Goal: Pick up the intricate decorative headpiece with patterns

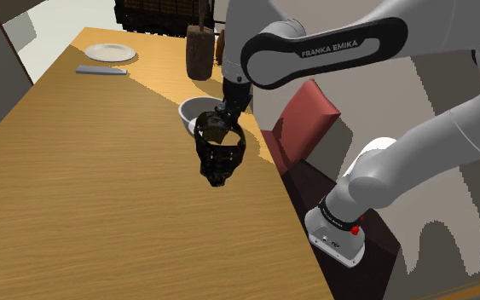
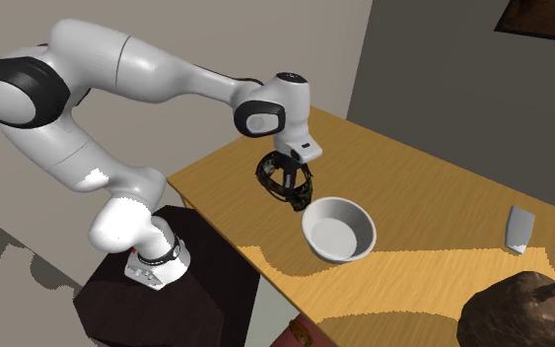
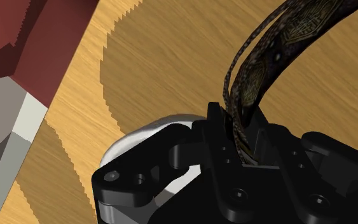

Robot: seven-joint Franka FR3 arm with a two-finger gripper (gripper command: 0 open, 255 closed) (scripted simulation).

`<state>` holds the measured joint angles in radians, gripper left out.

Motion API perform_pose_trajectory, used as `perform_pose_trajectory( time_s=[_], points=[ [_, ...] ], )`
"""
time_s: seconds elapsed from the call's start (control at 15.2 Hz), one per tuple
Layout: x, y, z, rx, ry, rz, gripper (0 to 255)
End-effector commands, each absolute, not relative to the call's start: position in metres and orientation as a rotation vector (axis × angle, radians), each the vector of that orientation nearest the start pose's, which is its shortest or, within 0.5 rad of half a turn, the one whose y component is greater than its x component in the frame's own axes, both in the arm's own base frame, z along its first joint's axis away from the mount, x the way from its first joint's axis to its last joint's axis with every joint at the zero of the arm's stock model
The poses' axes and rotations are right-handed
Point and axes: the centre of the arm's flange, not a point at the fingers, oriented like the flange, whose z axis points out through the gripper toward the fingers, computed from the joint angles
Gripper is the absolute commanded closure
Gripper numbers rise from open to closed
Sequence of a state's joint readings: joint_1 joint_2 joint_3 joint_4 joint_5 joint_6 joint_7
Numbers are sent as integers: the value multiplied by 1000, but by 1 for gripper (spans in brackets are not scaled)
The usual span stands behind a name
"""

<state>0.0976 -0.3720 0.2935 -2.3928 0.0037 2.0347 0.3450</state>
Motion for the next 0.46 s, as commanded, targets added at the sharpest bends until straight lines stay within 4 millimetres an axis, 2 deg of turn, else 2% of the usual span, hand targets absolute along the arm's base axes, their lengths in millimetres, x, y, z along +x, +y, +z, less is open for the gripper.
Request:
perform_pose_trajectory(
  time_s=[0.0,0.26,0.4],
  points=[
    [400,170,462,-3236,-41,-59,255],
    [400,170,483,-3236,-41,-59,255],
    [400,170,484,-3236,-41,-59,255]
  ],
)
